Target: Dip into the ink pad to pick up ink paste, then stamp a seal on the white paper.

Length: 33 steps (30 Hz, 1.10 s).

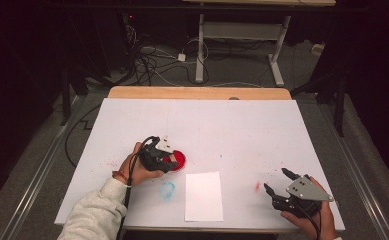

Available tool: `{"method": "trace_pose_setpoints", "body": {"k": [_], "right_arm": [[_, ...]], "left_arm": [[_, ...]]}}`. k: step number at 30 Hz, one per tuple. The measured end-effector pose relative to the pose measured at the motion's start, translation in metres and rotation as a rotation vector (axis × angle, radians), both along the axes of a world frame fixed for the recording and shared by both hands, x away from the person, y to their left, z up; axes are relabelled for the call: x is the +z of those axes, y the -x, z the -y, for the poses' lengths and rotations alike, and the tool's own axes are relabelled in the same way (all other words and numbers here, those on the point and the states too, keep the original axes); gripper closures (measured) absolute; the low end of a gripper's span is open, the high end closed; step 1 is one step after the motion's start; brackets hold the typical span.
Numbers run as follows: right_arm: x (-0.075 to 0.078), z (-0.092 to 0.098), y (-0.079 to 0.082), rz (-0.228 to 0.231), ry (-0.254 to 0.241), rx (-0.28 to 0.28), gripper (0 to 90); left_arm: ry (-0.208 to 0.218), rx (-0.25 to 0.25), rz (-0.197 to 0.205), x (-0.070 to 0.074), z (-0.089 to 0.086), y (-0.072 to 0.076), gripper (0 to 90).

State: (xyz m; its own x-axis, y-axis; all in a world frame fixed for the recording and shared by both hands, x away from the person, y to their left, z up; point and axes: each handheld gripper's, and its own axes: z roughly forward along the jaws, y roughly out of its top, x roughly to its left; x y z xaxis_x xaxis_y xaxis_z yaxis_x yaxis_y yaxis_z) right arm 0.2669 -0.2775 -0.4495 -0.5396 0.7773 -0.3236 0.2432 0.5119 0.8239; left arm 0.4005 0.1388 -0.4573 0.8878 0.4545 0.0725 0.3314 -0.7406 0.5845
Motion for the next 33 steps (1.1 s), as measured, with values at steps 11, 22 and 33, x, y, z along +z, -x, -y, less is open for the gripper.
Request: {"method": "trace_pose_setpoints", "body": {"k": [11,22,33], "right_arm": [[0.0,0.006,0.0,-0.006,-0.006,-0.02,28.2],[0.0,0.005,-0.001,-0.008,0.002,-0.006,28.4],[0.003,0.005,0.003,0.011,-0.009,-0.004,28.2]], "left_arm": [[0.005,0.004,0.003,-0.001,0.0,0.0,53.1],[0.014,-0.001,0.029,0.004,0.001,0.007,53.6],[0.066,-0.018,0.09,0.03,0.002,0.019,53.5]]}}
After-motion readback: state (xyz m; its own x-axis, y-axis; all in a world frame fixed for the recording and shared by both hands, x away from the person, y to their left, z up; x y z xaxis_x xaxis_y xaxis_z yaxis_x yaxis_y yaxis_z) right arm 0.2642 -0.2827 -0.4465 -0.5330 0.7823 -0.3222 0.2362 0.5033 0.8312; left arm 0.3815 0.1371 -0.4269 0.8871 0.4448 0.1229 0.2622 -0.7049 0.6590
